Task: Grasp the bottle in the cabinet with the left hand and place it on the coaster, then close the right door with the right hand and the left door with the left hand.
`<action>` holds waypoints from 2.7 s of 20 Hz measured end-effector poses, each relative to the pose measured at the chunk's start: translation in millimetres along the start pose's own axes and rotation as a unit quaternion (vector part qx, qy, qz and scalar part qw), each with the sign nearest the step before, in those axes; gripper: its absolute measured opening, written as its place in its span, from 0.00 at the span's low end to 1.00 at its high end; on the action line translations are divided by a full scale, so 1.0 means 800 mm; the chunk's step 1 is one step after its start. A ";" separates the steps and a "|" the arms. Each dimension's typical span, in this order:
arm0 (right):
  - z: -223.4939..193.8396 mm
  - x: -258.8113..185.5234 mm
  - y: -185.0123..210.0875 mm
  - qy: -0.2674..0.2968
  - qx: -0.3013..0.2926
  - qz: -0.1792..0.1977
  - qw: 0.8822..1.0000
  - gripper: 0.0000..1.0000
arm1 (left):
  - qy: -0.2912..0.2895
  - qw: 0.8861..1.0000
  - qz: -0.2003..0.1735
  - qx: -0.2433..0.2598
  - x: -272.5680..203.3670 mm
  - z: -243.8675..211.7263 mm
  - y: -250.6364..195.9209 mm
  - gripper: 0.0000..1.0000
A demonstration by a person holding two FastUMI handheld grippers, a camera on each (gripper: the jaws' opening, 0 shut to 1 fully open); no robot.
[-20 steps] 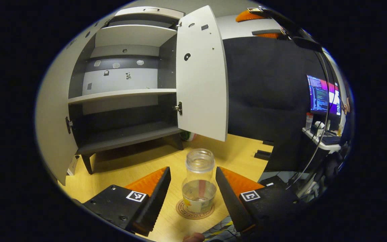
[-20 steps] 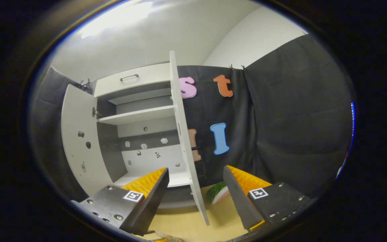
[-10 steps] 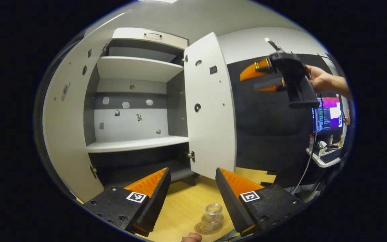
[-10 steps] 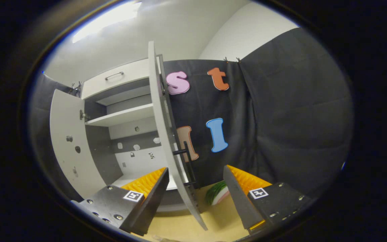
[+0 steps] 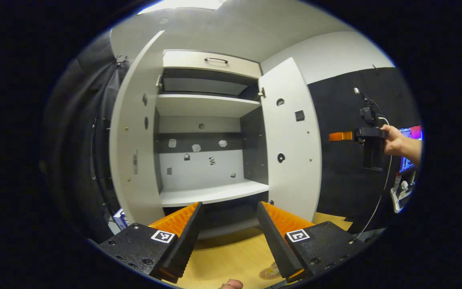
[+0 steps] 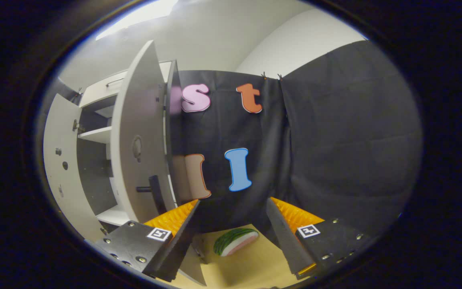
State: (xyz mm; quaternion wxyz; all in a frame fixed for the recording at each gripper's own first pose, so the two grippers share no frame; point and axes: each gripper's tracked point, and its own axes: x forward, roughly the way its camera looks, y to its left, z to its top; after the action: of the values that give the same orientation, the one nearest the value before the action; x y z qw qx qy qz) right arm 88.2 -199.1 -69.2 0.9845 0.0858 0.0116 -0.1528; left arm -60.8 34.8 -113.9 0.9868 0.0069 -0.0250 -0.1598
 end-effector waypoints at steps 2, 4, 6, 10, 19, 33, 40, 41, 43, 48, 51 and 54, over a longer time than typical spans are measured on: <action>-0.014 0.023 -0.010 0.015 0.000 0.000 1.000 0.99 | -0.003 0.999 0.025 -0.028 -0.018 0.012 0.020 0.86; -0.033 0.042 -0.016 0.035 -0.002 -0.003 0.999 0.99 | -0.020 0.997 0.039 -0.056 -0.034 0.020 0.037 0.86; -0.045 0.062 -0.004 0.049 0.012 0.003 0.999 0.99 | -0.019 0.996 0.067 -0.057 -0.052 0.016 0.060 0.86; -0.049 0.084 0.060 0.040 -0.007 0.053 0.998 0.99 | -0.004 0.993 0.115 -0.033 -0.088 0.002 0.093 0.87; -0.050 0.069 0.103 0.040 -0.016 0.072 0.996 0.44 | 0.014 0.988 0.140 -0.067 -0.136 -0.029 0.114 0.89; -0.039 0.052 0.064 0.023 -0.034 0.043 0.998 0.60 | 0.025 0.993 0.109 -0.032 -0.111 -0.013 0.072 0.89; -0.025 0.055 0.071 0.015 -0.006 0.059 0.998 0.96 | 0.016 0.993 0.113 -0.035 -0.103 -0.001 0.054 0.89; -0.028 0.052 0.078 0.023 0.000 0.068 0.997 0.93 | 0.015 0.993 0.115 -0.037 -0.103 0.001 0.051 0.89; -0.034 0.046 0.100 0.035 0.008 0.096 0.995 0.79 | 0.013 0.993 0.111 -0.042 -0.109 0.003 0.039 0.89; -0.037 0.021 0.176 0.023 -0.032 0.174 0.984 0.86 | 0.016 0.991 0.129 -0.042 -0.106 0.003 0.044 0.89; -0.043 0.019 0.194 0.029 -0.030 0.183 0.982 0.86 | 0.011 0.989 0.139 -0.043 -0.113 0.014 0.054 0.89; -0.045 0.022 0.204 0.045 -0.016 0.185 0.982 0.86 | 0.012 0.987 0.153 -0.040 -0.121 0.013 0.075 0.89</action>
State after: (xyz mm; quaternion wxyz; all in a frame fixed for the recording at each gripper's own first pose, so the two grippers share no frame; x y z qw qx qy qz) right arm 154.8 -45.3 -78.2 0.9955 0.0775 0.0421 0.0357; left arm -134.2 122.5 -106.7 0.9993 -0.0349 -0.0075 -0.0082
